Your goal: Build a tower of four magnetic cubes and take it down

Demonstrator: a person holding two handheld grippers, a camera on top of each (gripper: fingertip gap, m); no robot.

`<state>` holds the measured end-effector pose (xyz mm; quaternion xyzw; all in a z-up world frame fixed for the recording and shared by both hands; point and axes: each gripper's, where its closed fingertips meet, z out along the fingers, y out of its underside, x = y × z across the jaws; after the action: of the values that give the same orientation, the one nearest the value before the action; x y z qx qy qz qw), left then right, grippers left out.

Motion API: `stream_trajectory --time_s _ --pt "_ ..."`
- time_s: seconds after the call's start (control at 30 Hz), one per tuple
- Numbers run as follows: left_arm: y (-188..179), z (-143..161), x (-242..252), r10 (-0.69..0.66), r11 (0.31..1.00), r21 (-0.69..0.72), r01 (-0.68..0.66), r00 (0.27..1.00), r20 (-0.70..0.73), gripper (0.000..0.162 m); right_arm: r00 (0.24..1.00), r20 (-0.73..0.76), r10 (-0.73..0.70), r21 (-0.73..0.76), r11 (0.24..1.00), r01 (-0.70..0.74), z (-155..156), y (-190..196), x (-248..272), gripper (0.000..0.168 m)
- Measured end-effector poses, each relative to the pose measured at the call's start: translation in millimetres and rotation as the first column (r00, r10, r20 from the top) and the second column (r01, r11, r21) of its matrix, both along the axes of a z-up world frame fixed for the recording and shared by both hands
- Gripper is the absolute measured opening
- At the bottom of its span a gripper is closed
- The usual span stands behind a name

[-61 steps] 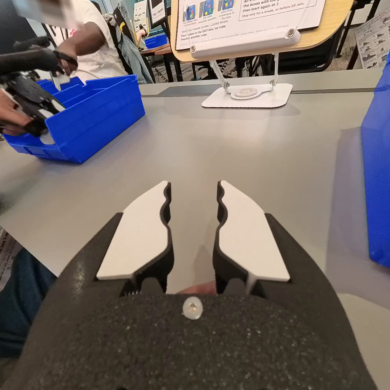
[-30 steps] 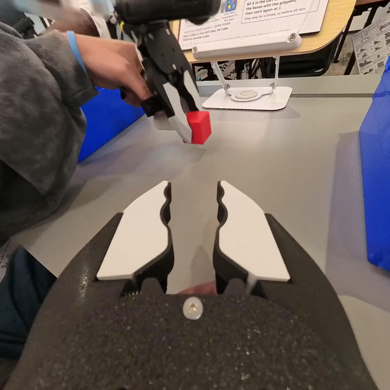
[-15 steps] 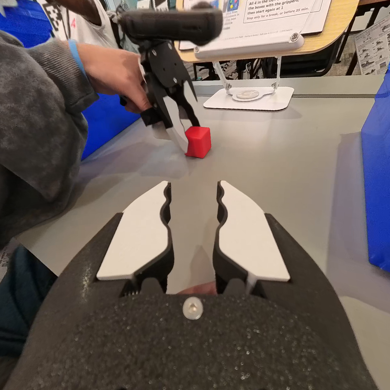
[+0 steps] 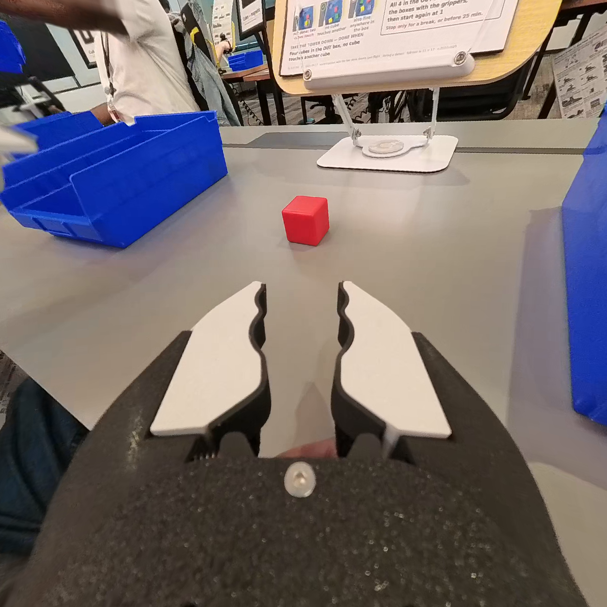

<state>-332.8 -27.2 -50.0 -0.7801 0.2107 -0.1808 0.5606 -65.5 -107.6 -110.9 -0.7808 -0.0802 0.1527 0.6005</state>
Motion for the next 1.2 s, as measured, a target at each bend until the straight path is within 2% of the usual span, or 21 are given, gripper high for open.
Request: stream_trajectory --time_s 0.13,0.23,0.43,0.63,0.73,0.8,0.87,0.93,0.97,1.0,1.1,1.2 --pt "-30 -49 -51 0.181 0.981 -0.087 -0.173 0.979 0.090 0.059 1.000 0.014 0.000 0.001 1.000 0.000 0 0 -1 0.041" --pt "-40 -70 -61 0.191 0.971 -0.173 -0.168 0.973 0.128 0.060 1.000 0.018 0.000 -0.001 1.000 0.001 -1 0 -1 0.041" --pt "-16 -53 -75 0.176 0.975 -0.142 -0.171 0.984 0.023 0.060 1.000 0.014 0.001 -0.006 1.000 -0.001 -1 0 -1 0.041" --pt "61 -28 -116 0.286 0.934 -0.169 -0.316 0.941 -0.180 0.064 1.000 0.013 0.004 -0.006 1.000 -0.004 -1 0 -1 0.041" --pt "100 -15 -104 0.130 0.960 -0.214 -0.181 0.964 -0.231 0.062 1.000 0.012 0.005 -0.005 1.000 -0.005 -1 0 -1 0.041" --pt "130 -5 -96 0.044 0.980 -0.174 -0.101 0.951 -0.306 0.058 1.000 0.007 0.005 -0.004 1.000 -0.005 -1 0 -1 0.041" --pt "158 -11 -94 -0.004 0.967 -0.237 -0.090 0.930 -0.368 0.059 1.000 0.004 0.007 -0.008 1.000 -0.007 -1 0 -1 0.041" --pt "184 -23 -82 -0.059 0.935 -0.349 -0.071 0.935 -0.351 0.067 1.000 0.005 0.008 -0.012 1.000 -0.008 -2 0 -1 0.041" --pt "194 -30 -72 -0.111 0.922 -0.387 -0.030 0.935 -0.336 0.066 1.000 0.005 0.008 -0.013 1.000 -0.008 -2 0 -1 0.041" --pt "203 -39 -67 -0.162 0.909 -0.417 -0.008 0.915 -0.370 0.066 1.000 0.006 0.008 -0.014 1.000 -0.008 -2 0 -1 0.041" --pt "220 -65 -64 -0.332 0.884 -0.465 0.043 0.759 -0.560 0.072 1.000 0.007 0.008 -0.012 1.000 -0.008 -2 0 -1 0.041" --pt "228 -81 -58 -0.478 0.841 -0.525 0.131 0.634 -0.608 0.069 1.000 0.018 0.011 -0.014 1.000 -0.010 -2 0 -2 0.041"
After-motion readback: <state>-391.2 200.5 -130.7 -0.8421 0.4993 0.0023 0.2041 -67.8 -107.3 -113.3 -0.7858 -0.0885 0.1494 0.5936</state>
